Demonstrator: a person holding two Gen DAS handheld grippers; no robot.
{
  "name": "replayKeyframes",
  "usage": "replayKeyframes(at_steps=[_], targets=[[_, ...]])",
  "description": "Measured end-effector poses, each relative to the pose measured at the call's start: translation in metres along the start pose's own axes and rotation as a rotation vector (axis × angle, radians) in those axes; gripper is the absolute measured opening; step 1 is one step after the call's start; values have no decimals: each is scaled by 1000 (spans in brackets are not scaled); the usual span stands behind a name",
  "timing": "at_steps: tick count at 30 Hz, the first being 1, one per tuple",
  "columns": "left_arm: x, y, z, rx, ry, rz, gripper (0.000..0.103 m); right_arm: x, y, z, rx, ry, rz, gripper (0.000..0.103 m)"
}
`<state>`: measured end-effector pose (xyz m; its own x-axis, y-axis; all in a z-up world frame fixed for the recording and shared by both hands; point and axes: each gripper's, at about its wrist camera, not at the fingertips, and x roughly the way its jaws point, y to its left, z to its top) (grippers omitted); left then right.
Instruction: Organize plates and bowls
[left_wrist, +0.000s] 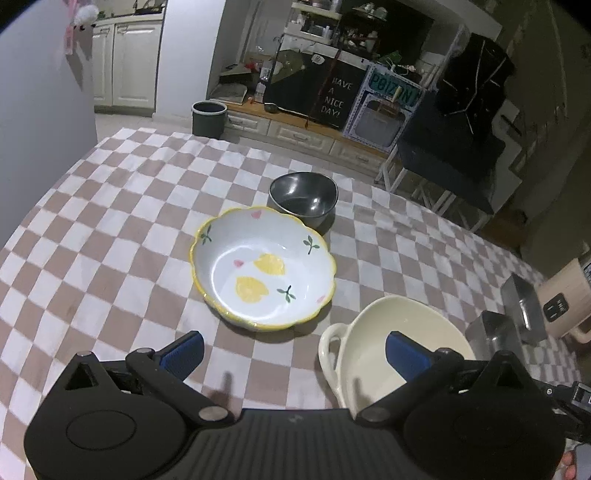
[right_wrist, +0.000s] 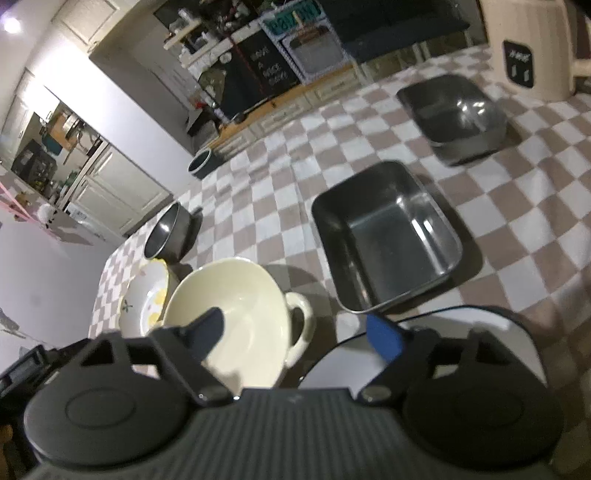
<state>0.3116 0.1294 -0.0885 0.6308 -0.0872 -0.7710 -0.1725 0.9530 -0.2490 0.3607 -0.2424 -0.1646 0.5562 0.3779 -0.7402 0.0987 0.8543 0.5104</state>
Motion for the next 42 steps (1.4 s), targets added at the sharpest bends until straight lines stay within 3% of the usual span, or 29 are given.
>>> replayKeyframes(at_steps=[3,8,12,14,16,19,24,30,42], targets=[[10,-6,1,23,-5,6,103,16,0,1,24,49,-6,75],[27,-11,4,20,24,24,103,32,7,1,-5,117,-20,46],[35,-4,5,-22,42,-91,102,38,19,-2,-46,137,-64,44],[39,-1,7,-68,54,-119,97,40,23,-3,-79,135,-86,44],[44,0,8,-91,72,-151,75,41,23,-3,-91,132,-94,43],[52,-2,8,-92,112,-142,53,42,21,-1,-91,126,-114,33],[63,-6,7,-74,149,-151,29,45,25,1,-124,120,-141,31],[78,-9,2,-59,195,-125,27,48,25,5,-152,125,-132,31],[66,-8,-9,5,186,-78,30,57,29,8,-204,129,-99,29]])
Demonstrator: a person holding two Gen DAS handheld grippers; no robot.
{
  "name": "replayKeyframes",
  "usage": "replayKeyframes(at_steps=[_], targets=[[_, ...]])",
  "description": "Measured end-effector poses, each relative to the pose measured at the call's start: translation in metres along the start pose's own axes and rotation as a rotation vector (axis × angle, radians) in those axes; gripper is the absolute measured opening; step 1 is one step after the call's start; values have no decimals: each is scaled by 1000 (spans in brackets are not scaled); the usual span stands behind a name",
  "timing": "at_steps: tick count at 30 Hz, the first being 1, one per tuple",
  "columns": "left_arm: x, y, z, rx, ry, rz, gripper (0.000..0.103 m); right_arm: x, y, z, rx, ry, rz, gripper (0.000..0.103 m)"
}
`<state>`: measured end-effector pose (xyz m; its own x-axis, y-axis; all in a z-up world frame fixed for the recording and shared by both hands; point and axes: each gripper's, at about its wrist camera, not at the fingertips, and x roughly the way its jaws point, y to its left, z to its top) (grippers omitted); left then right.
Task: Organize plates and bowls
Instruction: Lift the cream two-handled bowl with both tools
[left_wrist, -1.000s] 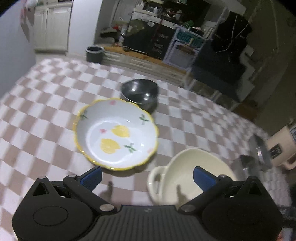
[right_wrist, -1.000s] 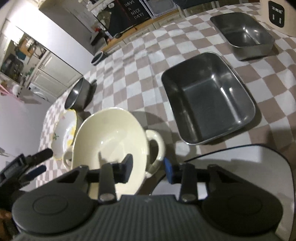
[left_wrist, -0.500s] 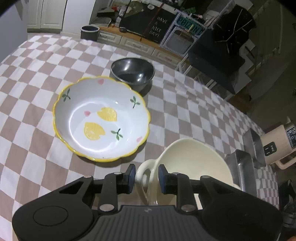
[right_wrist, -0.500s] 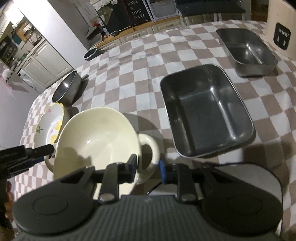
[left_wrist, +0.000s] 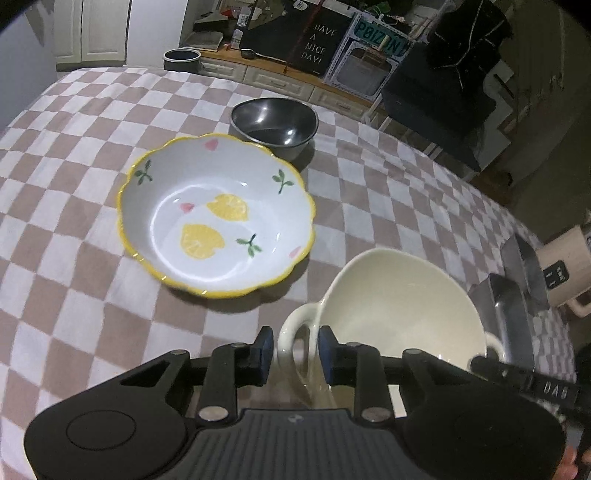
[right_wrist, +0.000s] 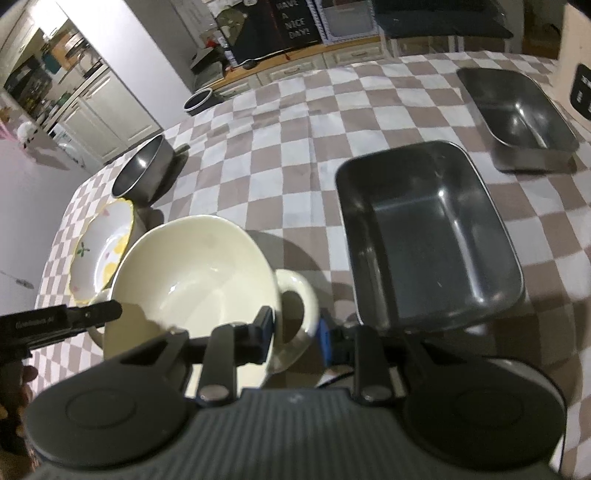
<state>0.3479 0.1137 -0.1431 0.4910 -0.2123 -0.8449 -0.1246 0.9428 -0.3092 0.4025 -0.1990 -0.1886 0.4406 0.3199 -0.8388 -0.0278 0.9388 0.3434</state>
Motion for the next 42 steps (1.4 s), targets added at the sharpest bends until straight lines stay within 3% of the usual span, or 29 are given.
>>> replayKeyframes(at_steps=[3,8,15,20,27,32,36,42], targets=[[-7,1,-7,37,2,23,28,2,5,1,-20,17,8,29],[-9,11,-9,6,9,-15,25,8,17,2,-110,19,-4,32],[0,9,-6,19,25,-28,24,17,14,-2,-141,23,26,33],[9,14,-5,-6,45,-53,25,21,10,1,-119,22,27,38],[14,18,-3,-15,62,-80,25,31,15,7,-133,42,29,37],[18,22,-3,-24,74,-87,31,35,16,10,-122,29,27,38],[16,17,-3,4,67,-87,23,37,16,13,-108,42,32,39],[16,13,-4,33,54,-69,24,37,14,14,-80,48,33,38]])
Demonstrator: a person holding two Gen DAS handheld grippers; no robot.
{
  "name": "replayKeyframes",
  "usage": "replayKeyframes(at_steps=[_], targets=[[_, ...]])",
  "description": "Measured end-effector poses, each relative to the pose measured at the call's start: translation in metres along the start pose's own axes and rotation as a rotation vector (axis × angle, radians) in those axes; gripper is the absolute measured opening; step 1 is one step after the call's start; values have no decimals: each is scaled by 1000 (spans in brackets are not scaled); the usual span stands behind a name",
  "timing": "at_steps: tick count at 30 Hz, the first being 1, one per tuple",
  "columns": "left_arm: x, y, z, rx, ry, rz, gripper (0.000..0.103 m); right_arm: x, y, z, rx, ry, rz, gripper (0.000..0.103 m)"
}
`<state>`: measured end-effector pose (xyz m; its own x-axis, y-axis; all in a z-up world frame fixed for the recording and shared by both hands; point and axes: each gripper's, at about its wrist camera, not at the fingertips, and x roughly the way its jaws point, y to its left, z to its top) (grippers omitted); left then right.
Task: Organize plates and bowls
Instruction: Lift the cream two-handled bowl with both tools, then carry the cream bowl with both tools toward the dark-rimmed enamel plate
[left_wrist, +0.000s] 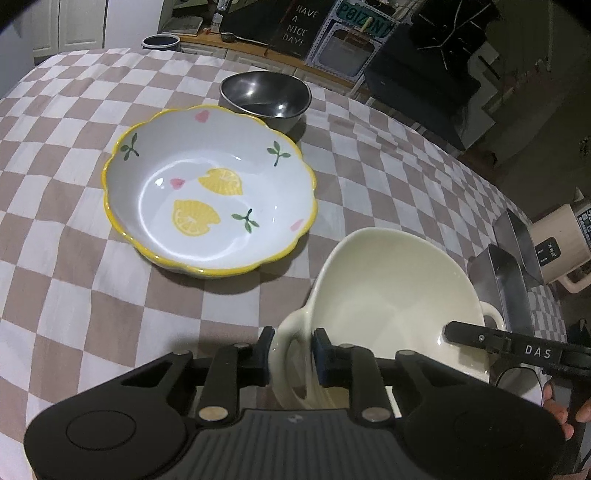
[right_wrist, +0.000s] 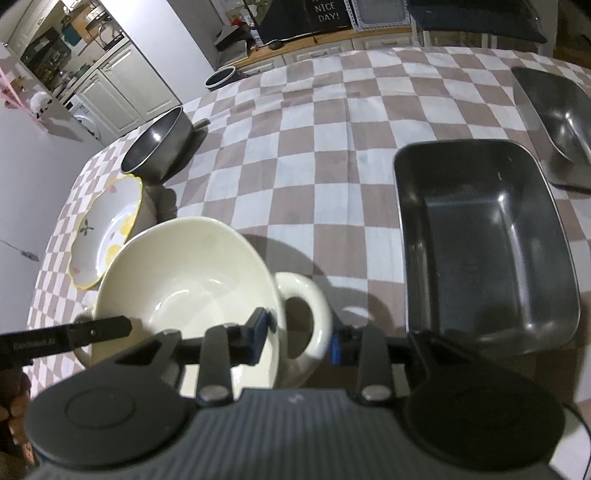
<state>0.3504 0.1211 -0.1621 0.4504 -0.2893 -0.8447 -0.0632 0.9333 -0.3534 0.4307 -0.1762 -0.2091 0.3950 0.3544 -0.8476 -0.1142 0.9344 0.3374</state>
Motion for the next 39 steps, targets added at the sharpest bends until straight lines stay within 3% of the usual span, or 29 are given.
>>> replayKeyframes(at_steps=[14,20,22,23,24,25,27,29,32,35,39], targets=[[-8,-1,0,14,-33,63,30,-12,21,-6,-72,-55,-12,34],[-25,-6,0,20,-83,57,29,-26,22,-7,-68,-93,6,34],[-37,-10,0,33,-121,65,24,-34,24,-8,-75,-106,-7,32],[-44,-12,0,39,-145,45,14,-38,25,-9,-82,-112,-16,29],[-50,-14,0,27,-163,-36,2,-43,24,-10,-86,-120,-5,25],[-58,-18,0,-1,-175,-128,1,-46,24,-11,-71,-125,13,22],[-67,-38,-4,56,-194,-168,1,-57,27,-14,-56,-133,85,18],[-70,-52,-9,103,-205,-115,1,-62,36,-20,-96,-143,68,19],[-71,-49,-14,67,-198,-100,1,-59,34,-24,-67,-127,33,20],[-75,-38,-17,58,-205,-34,2,-57,29,-26,-63,-120,31,21],[-66,-11,-13,14,-169,46,29,-53,27,-22,-69,-127,14,22]])
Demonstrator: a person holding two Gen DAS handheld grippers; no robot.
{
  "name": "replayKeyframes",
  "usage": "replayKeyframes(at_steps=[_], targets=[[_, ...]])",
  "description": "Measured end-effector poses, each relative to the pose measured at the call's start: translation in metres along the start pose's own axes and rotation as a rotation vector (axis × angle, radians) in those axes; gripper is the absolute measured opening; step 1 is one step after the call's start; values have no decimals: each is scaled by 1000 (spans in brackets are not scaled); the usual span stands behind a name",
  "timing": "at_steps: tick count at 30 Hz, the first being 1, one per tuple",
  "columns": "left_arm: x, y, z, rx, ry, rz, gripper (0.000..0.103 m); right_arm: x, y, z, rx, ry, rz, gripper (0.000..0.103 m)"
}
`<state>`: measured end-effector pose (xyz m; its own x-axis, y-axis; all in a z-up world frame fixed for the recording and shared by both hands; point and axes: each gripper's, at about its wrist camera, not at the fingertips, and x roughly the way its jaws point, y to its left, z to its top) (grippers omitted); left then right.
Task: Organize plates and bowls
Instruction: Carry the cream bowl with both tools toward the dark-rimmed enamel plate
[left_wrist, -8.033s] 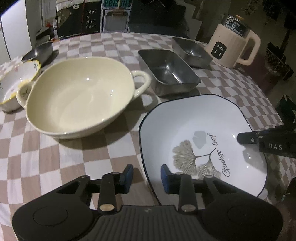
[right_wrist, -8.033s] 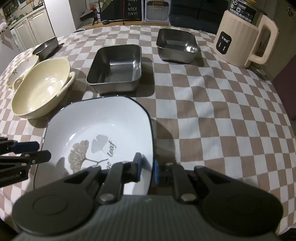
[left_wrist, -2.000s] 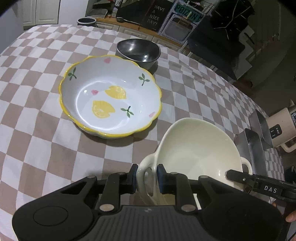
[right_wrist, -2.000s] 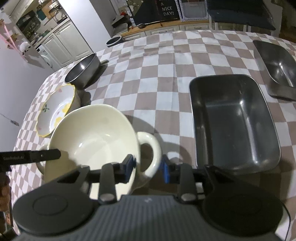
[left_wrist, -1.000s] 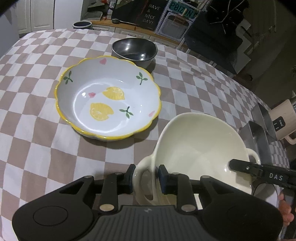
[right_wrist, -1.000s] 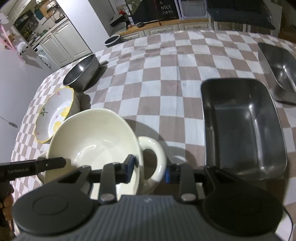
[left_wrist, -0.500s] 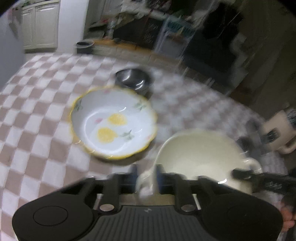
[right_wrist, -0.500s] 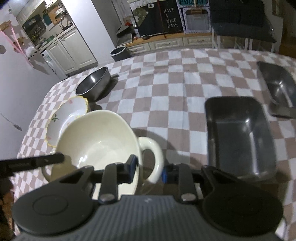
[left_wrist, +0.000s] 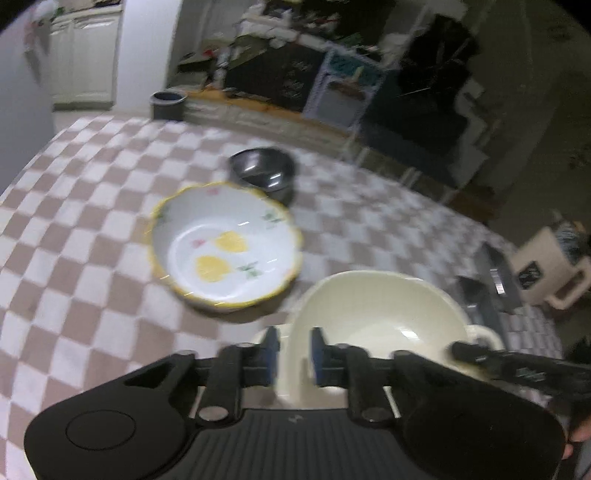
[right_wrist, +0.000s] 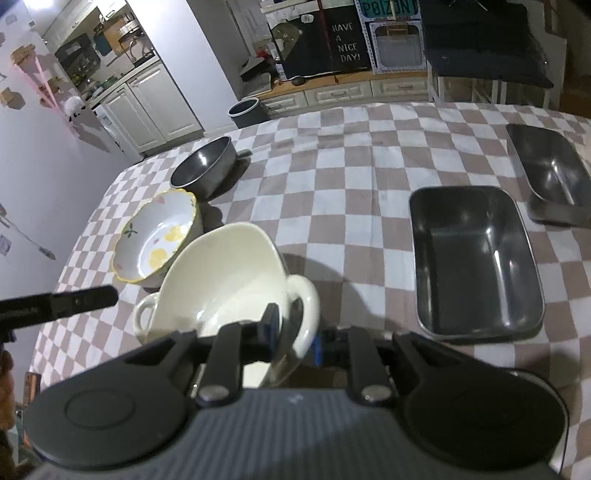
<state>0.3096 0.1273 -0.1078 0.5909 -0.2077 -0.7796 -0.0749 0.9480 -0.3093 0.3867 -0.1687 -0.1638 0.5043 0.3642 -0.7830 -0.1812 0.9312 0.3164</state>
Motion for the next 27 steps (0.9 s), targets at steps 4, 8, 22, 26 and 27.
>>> replayKeyframes(at_steps=[4,8,22,26,27], targets=[[18,18,1,-38,46,2,34,8,-8,3,12,9,-28,25],[39,20,0,-57,94,-57,35,18,-19,6,38,29,-29,26],[77,2,-3,-29,177,-89,23,41,-39,10,71,81,-14,34],[76,-3,-3,10,167,-74,23,46,-38,10,46,82,-9,35],[75,-3,-3,20,163,-72,24,46,-37,10,36,80,-11,35]])
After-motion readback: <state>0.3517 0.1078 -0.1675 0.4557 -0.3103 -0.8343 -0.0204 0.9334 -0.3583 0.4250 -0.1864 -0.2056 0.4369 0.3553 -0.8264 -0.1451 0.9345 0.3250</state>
